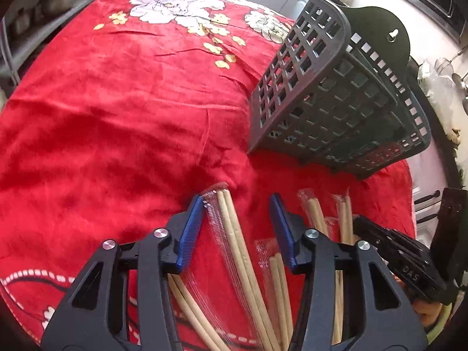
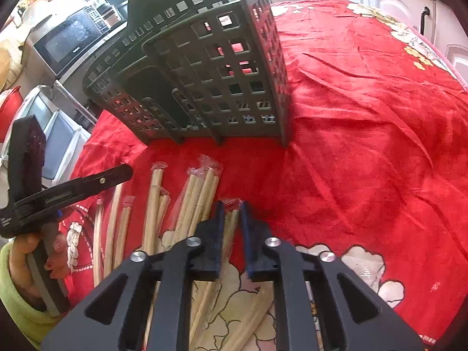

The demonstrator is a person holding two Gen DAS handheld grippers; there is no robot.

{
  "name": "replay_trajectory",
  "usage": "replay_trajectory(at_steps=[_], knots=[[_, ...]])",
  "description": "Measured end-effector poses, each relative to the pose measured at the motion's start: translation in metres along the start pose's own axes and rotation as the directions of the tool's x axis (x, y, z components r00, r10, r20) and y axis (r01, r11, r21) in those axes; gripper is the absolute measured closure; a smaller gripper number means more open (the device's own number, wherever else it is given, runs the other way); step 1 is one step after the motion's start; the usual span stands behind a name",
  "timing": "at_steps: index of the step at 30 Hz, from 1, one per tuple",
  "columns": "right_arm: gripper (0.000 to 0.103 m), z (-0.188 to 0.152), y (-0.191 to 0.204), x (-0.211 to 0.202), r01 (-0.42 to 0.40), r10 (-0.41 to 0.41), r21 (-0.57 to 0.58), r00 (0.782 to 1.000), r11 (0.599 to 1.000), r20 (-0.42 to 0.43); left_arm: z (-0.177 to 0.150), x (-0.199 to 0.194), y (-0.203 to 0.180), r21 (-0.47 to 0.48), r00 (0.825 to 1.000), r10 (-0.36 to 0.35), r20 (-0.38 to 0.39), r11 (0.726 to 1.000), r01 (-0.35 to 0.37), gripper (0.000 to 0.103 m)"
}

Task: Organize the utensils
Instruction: 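Close the right gripper on a chopstick bundle while the left gripper closes on another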

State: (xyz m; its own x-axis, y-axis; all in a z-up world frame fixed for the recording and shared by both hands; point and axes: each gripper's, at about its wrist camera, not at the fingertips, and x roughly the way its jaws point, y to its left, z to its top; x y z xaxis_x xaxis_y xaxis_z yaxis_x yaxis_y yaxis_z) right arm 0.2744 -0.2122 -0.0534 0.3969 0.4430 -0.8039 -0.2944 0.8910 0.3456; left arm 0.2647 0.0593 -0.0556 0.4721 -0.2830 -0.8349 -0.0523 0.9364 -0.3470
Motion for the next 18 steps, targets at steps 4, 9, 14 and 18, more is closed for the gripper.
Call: replay_trajectory(at_steps=[4,9,14,18], knots=[[0.095,0.000,0.000,-0.003,-0.005,0.005,0.006,1.000,1.000,0.018,0.006,0.003,0.003,0.000,1.000,0.029,0.007,1.000,-0.029,0.083],[0.096,0.000,0.003,-0.014,-0.020,0.019,0.010,0.999,1.000,0.048,0.006,0.004,0.004,0.019,0.999,0.041,0.020,0.999,-0.041,0.095],[0.096,0.001,0.009,-0.036,-0.048,0.049,-0.004,0.994,0.999,0.100,0.004,-0.014,0.001,0.021,0.998,-0.015,0.062,1.000,0.014,0.098],[0.097,0.004,0.016,-0.059,-0.073,0.076,-0.028,0.986,0.997,0.150,0.003,-0.044,-0.019,0.084,0.989,-0.059,0.135,0.995,0.048,0.099]])
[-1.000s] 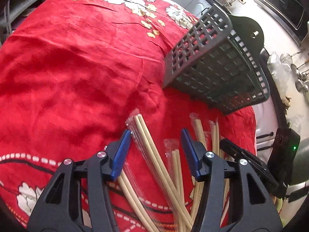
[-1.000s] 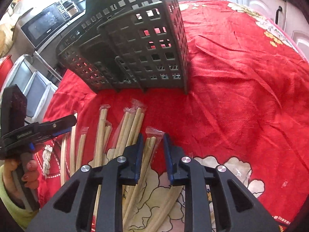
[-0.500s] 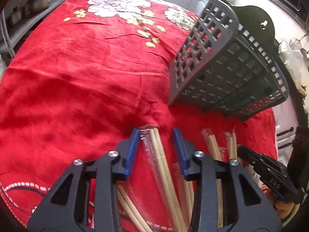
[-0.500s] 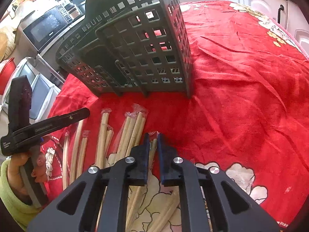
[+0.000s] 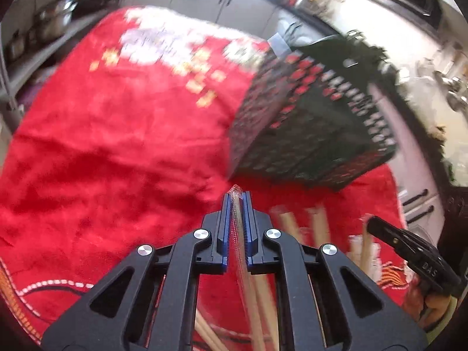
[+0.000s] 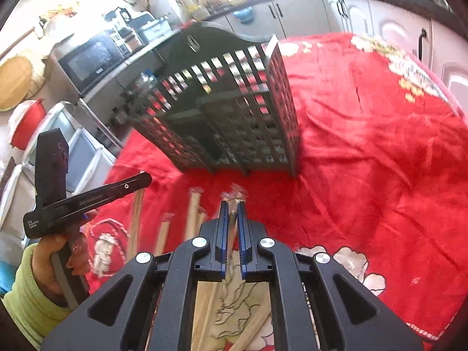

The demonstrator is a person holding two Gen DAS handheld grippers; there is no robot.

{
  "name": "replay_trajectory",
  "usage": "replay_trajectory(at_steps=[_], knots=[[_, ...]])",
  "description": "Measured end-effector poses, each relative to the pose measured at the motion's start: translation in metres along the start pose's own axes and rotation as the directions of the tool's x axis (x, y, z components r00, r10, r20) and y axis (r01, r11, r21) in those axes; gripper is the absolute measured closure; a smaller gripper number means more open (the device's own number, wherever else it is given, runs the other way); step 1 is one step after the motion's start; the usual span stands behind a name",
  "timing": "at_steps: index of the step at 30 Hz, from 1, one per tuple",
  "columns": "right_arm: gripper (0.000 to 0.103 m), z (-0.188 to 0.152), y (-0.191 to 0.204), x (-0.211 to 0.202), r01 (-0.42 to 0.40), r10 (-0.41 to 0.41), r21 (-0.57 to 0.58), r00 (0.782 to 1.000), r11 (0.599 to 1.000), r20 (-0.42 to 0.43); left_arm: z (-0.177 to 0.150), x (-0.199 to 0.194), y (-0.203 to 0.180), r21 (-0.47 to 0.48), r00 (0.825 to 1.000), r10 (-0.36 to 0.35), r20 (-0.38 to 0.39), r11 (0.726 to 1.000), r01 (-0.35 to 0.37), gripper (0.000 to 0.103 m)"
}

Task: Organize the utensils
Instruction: 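Close the right gripper on a chopstick bundle while the left gripper closes on another, then lift both held chopstick bundles and lower them into the grey mesh basket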

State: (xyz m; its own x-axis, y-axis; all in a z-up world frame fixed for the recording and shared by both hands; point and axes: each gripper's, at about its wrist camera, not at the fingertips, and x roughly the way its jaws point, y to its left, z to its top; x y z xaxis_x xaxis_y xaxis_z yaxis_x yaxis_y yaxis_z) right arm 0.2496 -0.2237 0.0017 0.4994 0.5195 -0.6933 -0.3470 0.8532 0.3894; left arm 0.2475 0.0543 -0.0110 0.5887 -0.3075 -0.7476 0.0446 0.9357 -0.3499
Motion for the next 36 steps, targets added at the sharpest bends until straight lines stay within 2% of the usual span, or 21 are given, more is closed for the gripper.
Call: replay_trajectory(at_steps=[7,14,24,30,36], knots=[[0.097,0.012,0.022,-0.046,-0.039,0.045,-0.056,0.992,0.998,0.118,0.014,-0.060,-0.043,0.105,0.987,-0.087,0.136,0.992,0.073,0.100],[0.098,0.027,0.042,-0.095,-0.040,0.073,-0.128,0.962,0.991,0.264,0.023,-0.106,-0.072,0.167,0.958,-0.152,0.244,0.979,0.113,0.100],[0.098,0.041,0.064,-0.137,0.038,0.062,-0.215,0.895,0.976,0.441,0.048,-0.138,-0.097,0.224,0.915,-0.167,0.366,0.971,0.088,0.100],[0.098,0.058,0.066,-0.147,0.050,0.068,-0.222,0.869,0.974,0.490,0.069,-0.146,-0.108,0.242,0.890,-0.175,0.421,0.967,0.075,0.100],[0.098,0.082,0.070,-0.151,0.055,0.072,-0.221,0.845,0.974,0.530,0.094,-0.153,-0.114,0.254,0.856,-0.173,0.488,0.966,0.050,0.100]])
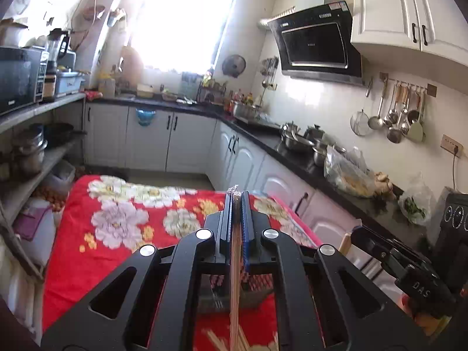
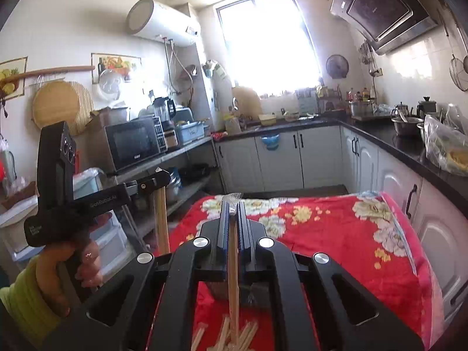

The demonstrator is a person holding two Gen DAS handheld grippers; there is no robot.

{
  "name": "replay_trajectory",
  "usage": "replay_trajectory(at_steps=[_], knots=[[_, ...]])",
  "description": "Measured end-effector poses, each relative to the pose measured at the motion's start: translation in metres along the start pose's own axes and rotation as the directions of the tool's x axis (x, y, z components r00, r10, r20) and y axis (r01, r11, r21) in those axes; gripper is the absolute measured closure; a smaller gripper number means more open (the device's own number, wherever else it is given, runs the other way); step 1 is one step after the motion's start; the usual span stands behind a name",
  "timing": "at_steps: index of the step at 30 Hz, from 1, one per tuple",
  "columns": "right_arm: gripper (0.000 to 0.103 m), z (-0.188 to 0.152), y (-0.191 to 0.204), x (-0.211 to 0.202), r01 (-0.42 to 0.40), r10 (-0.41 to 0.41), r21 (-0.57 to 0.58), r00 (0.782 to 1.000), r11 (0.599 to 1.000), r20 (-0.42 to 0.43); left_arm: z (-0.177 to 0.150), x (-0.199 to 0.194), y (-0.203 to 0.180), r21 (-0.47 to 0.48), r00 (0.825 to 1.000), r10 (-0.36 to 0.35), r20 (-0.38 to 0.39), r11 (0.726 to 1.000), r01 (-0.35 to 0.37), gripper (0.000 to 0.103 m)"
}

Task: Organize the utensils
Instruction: 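Lift both held chopstick bundles and lower them into the grey mesh basket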

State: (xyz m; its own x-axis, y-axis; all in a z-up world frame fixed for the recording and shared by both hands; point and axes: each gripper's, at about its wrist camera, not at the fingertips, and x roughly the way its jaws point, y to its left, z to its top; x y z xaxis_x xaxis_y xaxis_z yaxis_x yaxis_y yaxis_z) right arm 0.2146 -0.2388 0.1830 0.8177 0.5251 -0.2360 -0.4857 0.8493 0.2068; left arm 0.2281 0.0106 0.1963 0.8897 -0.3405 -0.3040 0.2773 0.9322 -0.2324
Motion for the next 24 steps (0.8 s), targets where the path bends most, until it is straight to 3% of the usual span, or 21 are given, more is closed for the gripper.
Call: replay_trajectory(at_steps=[12,24], knots=[[0.098,0.038,-0.003,0.028,0.010,-0.009,-0.011,0.996,1.000,0.084,0.024,0.043,0.021,-0.045,0.998,0.030,0.060,0.999,-0.027,0.100],[0.098,0.047,-0.019,0.059,0.052,-0.052,0.000,0.992,0.999,0.111,0.030,0.077,0.024,0.021,0.986,0.085,0.144,0.996,-0.088,0.100]])
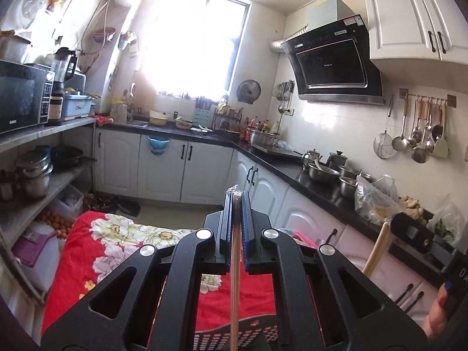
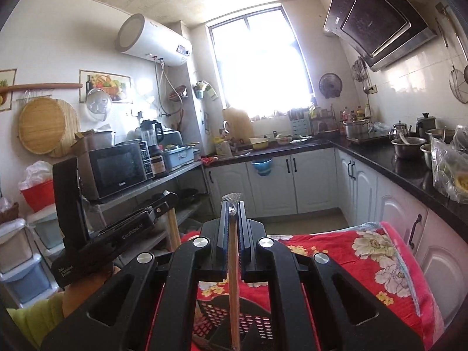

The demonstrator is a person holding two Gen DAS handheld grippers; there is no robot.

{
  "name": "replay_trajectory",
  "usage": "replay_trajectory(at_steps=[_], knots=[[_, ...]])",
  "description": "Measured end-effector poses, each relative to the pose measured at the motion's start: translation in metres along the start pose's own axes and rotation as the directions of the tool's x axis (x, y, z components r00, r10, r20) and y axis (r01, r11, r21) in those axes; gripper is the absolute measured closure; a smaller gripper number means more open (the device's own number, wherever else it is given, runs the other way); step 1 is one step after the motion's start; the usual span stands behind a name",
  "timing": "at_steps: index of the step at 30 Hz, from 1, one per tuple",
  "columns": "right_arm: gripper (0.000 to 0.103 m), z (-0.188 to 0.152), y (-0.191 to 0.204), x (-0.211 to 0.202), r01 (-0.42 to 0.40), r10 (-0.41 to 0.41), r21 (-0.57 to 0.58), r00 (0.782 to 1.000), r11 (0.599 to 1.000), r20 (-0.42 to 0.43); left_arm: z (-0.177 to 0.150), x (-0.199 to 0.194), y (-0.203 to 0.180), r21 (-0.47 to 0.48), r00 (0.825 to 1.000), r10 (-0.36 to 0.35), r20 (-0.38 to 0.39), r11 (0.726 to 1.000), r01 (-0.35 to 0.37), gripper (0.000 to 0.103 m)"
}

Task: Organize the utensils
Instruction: 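Lift both held chopstick bundles and lower them into the grey mesh basket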

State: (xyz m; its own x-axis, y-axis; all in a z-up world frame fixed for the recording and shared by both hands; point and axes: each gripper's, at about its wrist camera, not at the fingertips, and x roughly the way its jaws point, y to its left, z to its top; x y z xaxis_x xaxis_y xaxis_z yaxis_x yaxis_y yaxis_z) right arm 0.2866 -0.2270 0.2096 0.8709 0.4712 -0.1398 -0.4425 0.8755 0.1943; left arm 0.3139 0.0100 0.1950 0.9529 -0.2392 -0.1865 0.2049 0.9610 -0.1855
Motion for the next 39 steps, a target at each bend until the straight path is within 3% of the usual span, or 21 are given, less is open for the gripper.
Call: replay_trajectory(at_steps=[9,20,39], knots=[[0.098,-0.017,-0.010,0.011,0.042,-0.042,-0.018,0.999,0.999,0.009,-0.026,0.014,0.004,0.025,0.999,0.014,0.036,1.000,-0.015,0.100],[0.098,-0.057,-0.016,0.019,0.127,-0.125,-0.082,0.992,0.988,0.027,-0.070,0.012,0.018,0.029,1.000,0.027,-0.005,0.999,-0.027,0.100],[0.097,-0.097,-0.034,0.010,0.168,-0.168,0.017,0.985,0.986,-0.039,-0.106,-0.005,0.038,-0.007,0.998,0.032,-0.062,0.999,-0.032,0.100]])
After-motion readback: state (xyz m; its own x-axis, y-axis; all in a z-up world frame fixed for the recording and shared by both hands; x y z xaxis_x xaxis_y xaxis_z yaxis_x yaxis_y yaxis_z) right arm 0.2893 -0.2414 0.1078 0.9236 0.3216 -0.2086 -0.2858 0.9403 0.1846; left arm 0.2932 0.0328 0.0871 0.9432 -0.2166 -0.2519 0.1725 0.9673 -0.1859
